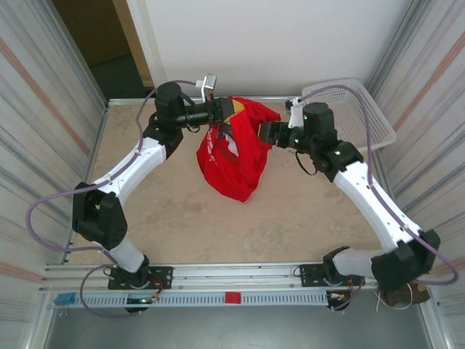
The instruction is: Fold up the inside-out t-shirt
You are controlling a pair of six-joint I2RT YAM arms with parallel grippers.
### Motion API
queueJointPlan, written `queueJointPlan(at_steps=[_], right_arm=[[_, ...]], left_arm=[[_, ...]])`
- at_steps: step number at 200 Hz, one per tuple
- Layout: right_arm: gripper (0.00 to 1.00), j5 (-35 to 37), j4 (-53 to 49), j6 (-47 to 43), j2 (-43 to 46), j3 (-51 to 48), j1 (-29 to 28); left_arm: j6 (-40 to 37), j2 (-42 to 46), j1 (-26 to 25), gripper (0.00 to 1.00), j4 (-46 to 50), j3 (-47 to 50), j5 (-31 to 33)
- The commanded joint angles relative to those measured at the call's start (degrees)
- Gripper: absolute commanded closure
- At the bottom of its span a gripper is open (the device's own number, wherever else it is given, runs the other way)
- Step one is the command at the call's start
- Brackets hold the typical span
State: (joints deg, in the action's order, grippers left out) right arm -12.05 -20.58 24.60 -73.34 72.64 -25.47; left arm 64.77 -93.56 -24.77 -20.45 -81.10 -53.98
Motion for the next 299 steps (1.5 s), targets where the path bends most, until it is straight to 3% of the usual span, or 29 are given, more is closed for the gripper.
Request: queueJointPlan(at_steps=[1,17,28,50,106,149,160,171,178,197,226,257,299], right_arm=[[0.38,3.0,2.6,-3.2,-2.7,1.2,0.7],[0.42,2.7,3.5,-3.2,-4.6,1.2,2.0],[0.52,1.5,3.6,-3.2,-5.8,1.5,3.0],[1.00,-1.8,2.7,-4.0,-6.0,2.5,4.8],[1.00,-11.5,-2.7,-3.6,2.6,9.6,10.1],[1.00,-17.7,0.2,2.0,4.7,11.8,11.0],[1.00,-18.4,1.4,3.3,4.7,11.6,11.2],[1.00,-18.7,2.3,4.1,4.5,11.6,11.3],[1.00,-18.9,2.6,4.5,4.2,11.6,11.4],[1.00,-19.7,3.2,4.9,3.1,11.6,11.6],[1.00,-20.5,3.0,4.9,2.0,11.7,11.9],[1.00,-20.9,2.8,5.1,2.4,11.7,11.9],[1.00,-21.2,2.2,5.3,2.9,12.3,11.9]], left_arm=[[0.1,1.6,-0.4,1.00,-2.1,-2.5,0.1],[0.0,2.1,-0.4,1.00,-1.8,-2.4,0.2],[-0.2,2.2,-0.4,1.00,-1.3,-2.3,0.4],[-0.4,2.3,-0.3,1.00,-1.3,-1.8,0.6],[2.8,0.6,2.6,1.00,-6.5,2.1,0.9],[1.4,-0.7,3.2,1.00,-5.2,2.4,1.5],[0.4,-0.7,3.2,0.89,-3.8,2.0,1.5],[-1.2,-0.4,3.3,0.61,-1.1,1.7,2.0],[-2.4,0.1,3.4,0.49,0.0,1.9,2.5],[-7.3,2.5,3.8,0.33,5.9,2.1,4.8],[-21.7,6.7,2.3,0.28,22.2,-0.3,13.6],[-37.7,5.5,-3.5,0.27,38.8,-8.5,26.5],[-44.1,-1.2,-9.3,0.26,42.7,-14.7,32.3]])
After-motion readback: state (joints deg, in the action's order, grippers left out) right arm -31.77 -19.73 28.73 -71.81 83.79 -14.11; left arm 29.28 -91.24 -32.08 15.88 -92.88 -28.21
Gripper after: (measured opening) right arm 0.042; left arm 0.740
